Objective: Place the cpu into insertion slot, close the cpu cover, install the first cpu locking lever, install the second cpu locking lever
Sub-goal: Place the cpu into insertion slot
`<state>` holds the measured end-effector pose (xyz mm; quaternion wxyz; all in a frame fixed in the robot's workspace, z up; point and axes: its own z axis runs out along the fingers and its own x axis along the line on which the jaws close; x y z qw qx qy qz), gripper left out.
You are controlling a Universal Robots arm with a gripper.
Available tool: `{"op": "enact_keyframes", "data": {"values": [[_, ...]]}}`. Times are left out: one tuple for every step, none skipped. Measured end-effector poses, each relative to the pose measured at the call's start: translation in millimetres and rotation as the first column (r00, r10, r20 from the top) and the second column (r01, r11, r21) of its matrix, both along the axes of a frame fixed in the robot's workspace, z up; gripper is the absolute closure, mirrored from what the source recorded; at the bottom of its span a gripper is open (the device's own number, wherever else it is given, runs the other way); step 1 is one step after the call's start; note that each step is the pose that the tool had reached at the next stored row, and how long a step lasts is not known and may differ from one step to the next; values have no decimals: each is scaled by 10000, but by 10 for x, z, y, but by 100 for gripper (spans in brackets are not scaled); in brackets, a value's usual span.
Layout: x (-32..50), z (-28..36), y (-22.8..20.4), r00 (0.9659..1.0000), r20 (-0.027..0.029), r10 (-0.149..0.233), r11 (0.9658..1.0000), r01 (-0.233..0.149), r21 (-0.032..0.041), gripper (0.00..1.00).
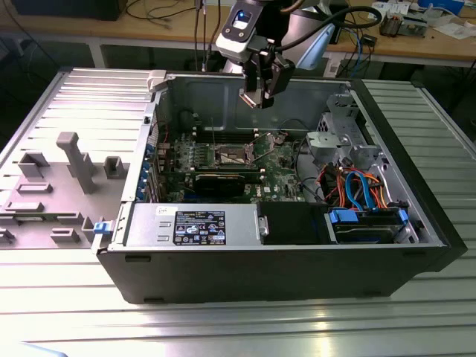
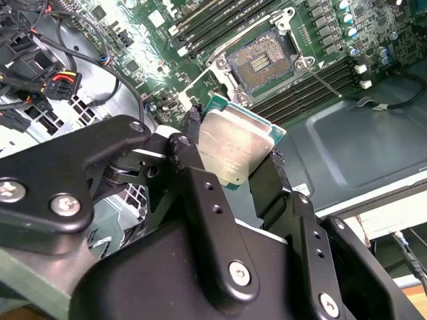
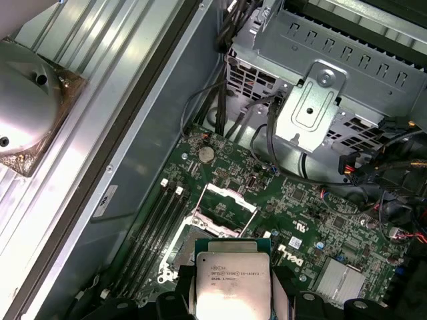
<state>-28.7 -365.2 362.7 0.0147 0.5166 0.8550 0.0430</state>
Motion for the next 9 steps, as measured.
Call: {"op": "enact_keyframes", "data": {"values": [[-4, 0, 0, 10000, -1, 1, 10000, -1, 0, 46], [-9, 0, 0, 10000, 0, 2, 10000, -2, 1, 46], [-10, 0, 0, 10000, 0, -21, 10000, 21, 1, 46], [-10, 0, -1, 10000, -1, -87, 10000, 87, 0, 46], [-10, 0, 0, 9999, 0, -139, 9999, 139, 0, 46], [-10, 0, 0, 9999, 0, -140, 9999, 140, 0, 46], [-10, 0, 0, 9999, 0, -141, 9999, 141, 0, 46], [-10, 0, 0, 9999, 0, -150, 9999, 150, 0, 46], [-10, 0, 0, 9999, -1, -153, 9999, 153, 0, 46]]}}
